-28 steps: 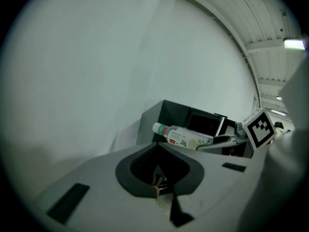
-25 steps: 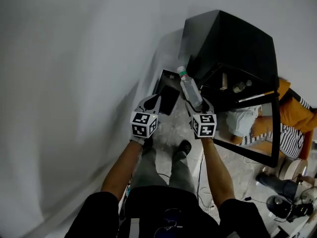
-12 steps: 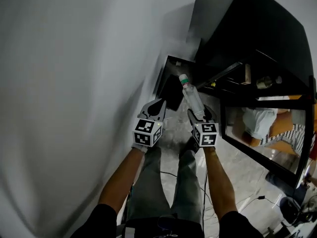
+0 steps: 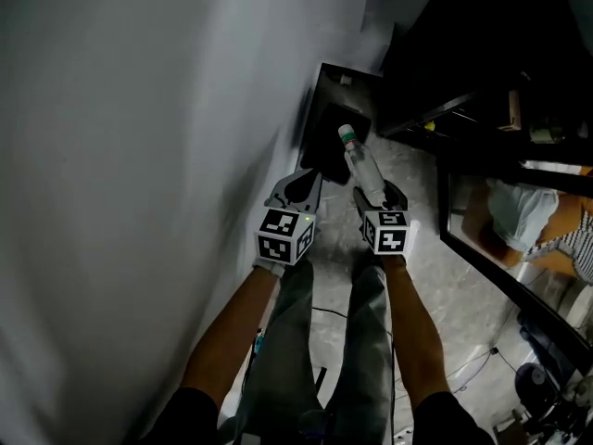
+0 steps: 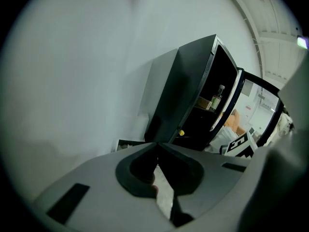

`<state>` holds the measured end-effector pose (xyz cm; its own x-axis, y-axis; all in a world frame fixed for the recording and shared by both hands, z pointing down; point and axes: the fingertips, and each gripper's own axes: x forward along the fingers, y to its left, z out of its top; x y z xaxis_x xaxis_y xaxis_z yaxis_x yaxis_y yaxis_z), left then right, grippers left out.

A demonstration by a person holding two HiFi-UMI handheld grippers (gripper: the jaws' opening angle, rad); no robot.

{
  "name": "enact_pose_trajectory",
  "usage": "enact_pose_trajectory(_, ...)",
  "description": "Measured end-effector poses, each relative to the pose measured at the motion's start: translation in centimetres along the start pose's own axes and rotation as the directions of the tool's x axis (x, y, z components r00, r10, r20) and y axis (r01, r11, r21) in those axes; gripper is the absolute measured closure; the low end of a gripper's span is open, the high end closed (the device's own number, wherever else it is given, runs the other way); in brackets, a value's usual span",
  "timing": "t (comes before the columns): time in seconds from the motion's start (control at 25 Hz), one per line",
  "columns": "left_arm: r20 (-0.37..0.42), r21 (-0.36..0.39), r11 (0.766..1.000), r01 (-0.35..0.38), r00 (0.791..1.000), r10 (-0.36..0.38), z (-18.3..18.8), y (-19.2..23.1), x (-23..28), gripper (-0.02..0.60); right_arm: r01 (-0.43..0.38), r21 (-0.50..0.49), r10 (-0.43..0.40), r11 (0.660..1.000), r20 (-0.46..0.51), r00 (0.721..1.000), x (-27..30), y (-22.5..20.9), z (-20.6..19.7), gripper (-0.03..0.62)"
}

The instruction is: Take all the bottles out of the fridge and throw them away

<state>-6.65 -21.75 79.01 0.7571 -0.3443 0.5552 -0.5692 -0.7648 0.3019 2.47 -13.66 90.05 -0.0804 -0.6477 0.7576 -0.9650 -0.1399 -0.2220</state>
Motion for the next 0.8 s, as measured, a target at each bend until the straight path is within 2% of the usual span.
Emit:
enact_pose_trajectory(0.28, -0.048, 0.016, 1.0, -0.022, 0.999, 0.022, -1.2, 1.5, 2.0, 0.58, 0.007, 0.021, -0.006, 1.0, -0.069, 0.998, 2.7, -0.8, -2.7, 0.286)
enact_pose_trajectory(0.8, -0.045, -0.023, 0.999, -0.027, 0.999, 0.026, -0.7, 3.0, 3.7, 0.58, 0.032, 0.041, -0.026, 0.999, -0.148, 0.989, 7.8, -2.4, -3.0, 0.286)
